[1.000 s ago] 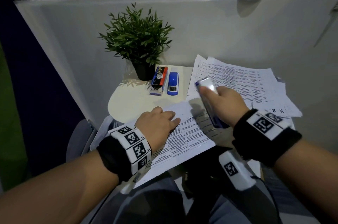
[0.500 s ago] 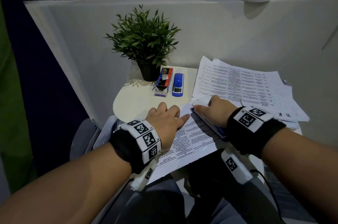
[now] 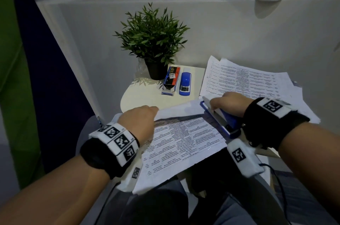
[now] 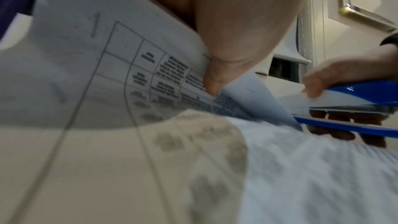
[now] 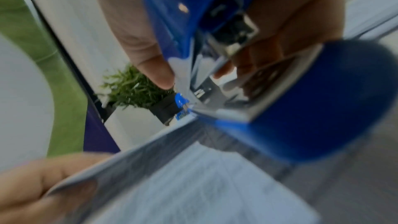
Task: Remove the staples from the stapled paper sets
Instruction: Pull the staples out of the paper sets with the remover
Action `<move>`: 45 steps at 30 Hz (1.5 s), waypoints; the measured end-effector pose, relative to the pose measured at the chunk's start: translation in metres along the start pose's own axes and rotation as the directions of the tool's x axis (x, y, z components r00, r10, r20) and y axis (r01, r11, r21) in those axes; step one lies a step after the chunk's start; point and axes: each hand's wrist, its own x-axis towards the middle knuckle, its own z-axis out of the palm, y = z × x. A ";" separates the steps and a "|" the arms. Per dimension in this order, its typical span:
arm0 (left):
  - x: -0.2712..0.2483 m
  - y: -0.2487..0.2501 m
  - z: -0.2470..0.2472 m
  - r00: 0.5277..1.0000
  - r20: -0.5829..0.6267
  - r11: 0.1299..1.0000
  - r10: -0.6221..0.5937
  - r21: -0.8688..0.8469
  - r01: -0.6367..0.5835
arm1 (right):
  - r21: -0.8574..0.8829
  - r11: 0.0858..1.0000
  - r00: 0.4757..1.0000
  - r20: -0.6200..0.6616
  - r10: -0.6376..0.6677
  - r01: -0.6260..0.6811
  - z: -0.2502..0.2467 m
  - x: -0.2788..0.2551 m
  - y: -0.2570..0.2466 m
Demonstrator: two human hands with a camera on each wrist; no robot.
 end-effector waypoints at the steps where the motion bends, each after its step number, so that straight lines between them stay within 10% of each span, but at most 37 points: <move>1: -0.003 -0.005 -0.005 0.999 -0.011 0.999 -0.039 -0.019 0.039 | 0.017 1.000 1.000 -0.028 -0.004 0.005 -0.007 0.003 -0.003; 11: -0.036 -0.049 -0.061 0.927 -0.292 0.952 -0.234 -0.260 0.159 | -0.585 0.809 0.993 -0.115 -0.024 -0.048 -0.030 0.025 -0.015; 16: -0.058 -0.081 -0.083 0.800 -0.462 0.887 -0.383 -0.426 0.178 | -0.518 0.855 0.989 -0.140 -0.047 -0.033 -0.034 0.009 -0.033; 21: -0.067 -0.191 -0.063 0.627 -0.592 0.861 -0.506 -0.387 0.329 | -0.556 0.797 0.933 -0.100 -0.344 0.234 -0.005 -0.025 -0.082; 25: -0.082 -0.209 -0.061 0.580 -0.522 0.780 -0.625 -0.438 0.446 | -0.456 0.674 0.781 0.080 -0.620 0.581 0.068 -0.028 -0.110; 30: -0.083 -0.209 -0.031 0.536 -0.452 0.698 -0.713 -0.539 0.473 | -0.484 0.535 0.694 0.244 -0.677 0.692 0.136 -0.001 -0.121; 39: -0.028 -0.247 0.063 0.394 -0.076 0.283 -0.916 -0.819 0.500 | -0.625 0.406 0.691 0.314 -0.652 0.667 0.154 0.016 -0.116; 45: 0.023 -0.241 0.106 0.449 0.021 0.190 -0.893 -0.888 0.419 | -0.620 0.466 0.761 0.378 -0.528 0.631 0.154 0.020 -0.124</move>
